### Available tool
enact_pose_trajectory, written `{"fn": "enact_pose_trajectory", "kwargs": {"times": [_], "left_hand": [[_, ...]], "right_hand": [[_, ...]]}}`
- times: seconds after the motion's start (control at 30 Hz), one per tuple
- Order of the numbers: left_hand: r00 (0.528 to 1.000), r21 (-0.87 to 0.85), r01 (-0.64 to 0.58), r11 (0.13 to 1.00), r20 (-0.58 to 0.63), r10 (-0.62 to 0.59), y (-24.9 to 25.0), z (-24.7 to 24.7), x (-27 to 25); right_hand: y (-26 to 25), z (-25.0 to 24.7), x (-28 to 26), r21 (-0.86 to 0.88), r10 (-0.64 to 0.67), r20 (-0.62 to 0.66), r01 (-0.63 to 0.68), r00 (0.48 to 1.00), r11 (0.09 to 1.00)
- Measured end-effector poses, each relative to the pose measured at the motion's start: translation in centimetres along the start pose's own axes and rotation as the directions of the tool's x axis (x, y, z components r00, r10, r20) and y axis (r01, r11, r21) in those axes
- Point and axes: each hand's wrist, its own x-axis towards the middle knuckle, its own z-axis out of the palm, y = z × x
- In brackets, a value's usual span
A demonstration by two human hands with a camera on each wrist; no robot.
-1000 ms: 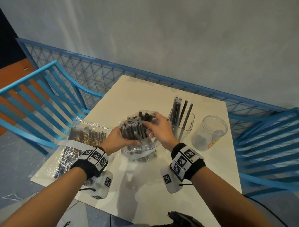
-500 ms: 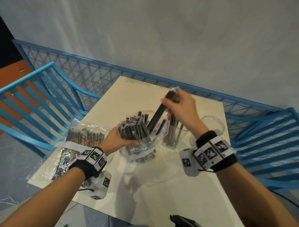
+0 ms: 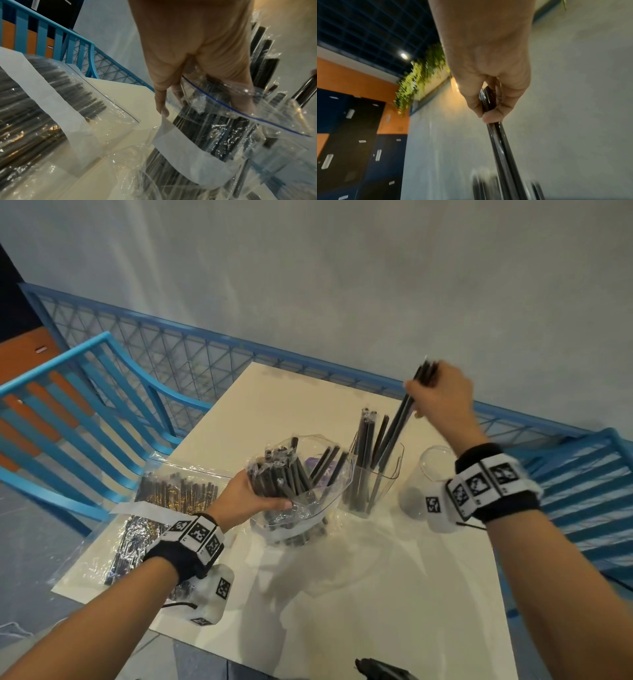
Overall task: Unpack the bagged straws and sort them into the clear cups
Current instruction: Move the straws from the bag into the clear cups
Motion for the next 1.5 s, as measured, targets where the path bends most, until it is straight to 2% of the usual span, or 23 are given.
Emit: {"fn": "enact_pose_trajectory", "kwargs": {"times": [0.1, 0.23, 0.43, 0.6, 0.73, 0.8, 0.87, 0.9, 0.97, 1.0, 1.07, 1.2, 1.5], "left_hand": [[1.000, 0.003, -0.002, 1.000, -0.010, 0.002, -0.2, -0.1, -0.1], [1.000, 0.017, 0.003, 1.000, -0.019, -0.003, -0.3, -0.1, 0.1], [1.000, 0.044, 0.004, 0.999, -0.026, -0.002, -0.1, 0.2, 0.0], [1.000, 0.038, 0.003, 0.999, -0.027, -0.002, -0.3, 0.0, 0.2], [1.000, 0.032, 0.010, 0.999, -0.015, -0.009, -0.7, -0.2, 0.4], [1.000, 0.035, 0.012, 0.999, -0.021, -0.012, -0.8, -0.3, 0.5], [1.000, 0.050, 0.015, 0.999, -0.021, -0.014, -0.8, -0.4, 0.6], [1.000, 0.056, 0.018, 0.998, -0.021, -0.017, -0.8, -0.4, 0.6], [1.000, 0.067, 0.020, 0.998, -0.023, -0.019, -0.8, -0.4, 0.6], [1.000, 0.073, 0.018, 0.997, -0.025, -0.016, -0.8, -0.3, 0.6], [0.999, 0.076, 0.017, 0.997, -0.029, -0.015, -0.7, -0.1, 0.5], [0.999, 0.069, 0.007, 0.998, -0.031, -0.005, -0.5, 0.2, 0.3], [1.000, 0.008, -0.016, 1.000, -0.010, 0.016, -0.3, 0.2, 0.2]], "right_hand": [[3.2, 3.7, -1.0, -0.022, 0.143, 0.109, -0.142, 0.984, 0.990], [5.4, 6.5, -2.2, -0.050, 0.236, 0.218, -0.231, 0.947, 0.972], [5.4, 7.0, -2.6, -0.039, 0.294, 0.232, -0.293, 0.927, 0.955], [3.7, 4.7, -2.3, -0.192, 0.238, 0.203, -0.199, 0.950, 0.961], [1.3, 2.8, -2.4, -0.075, 0.103, 0.082, -0.097, 0.991, 0.992], [-0.9, 2.6, -3.3, 0.024, 0.041, 0.107, -0.044, 0.993, 0.999], [-2.8, 3.4, -5.0, 0.112, 0.001, 0.287, -0.034, 0.958, 0.993], [-3.5, 4.1, -6.0, 0.107, -0.004, 0.419, -0.045, 0.908, 0.993], [-3.9, 6.0, -7.9, 0.008, 0.036, 0.640, -0.054, 0.767, 0.998], [-3.8, 7.1, -8.7, -0.047, 0.069, 0.689, -0.050, 0.722, 0.998], [-3.3, 9.3, -9.8, -0.103, 0.102, 0.707, -0.041, 0.699, 0.994], [-3.3, 11.9, -10.9, -0.098, -0.017, 0.656, 0.107, 0.755, 0.989], [-1.7, 10.9, -9.6, 0.048, -0.040, 0.520, 0.018, 0.853, 0.999]]}}
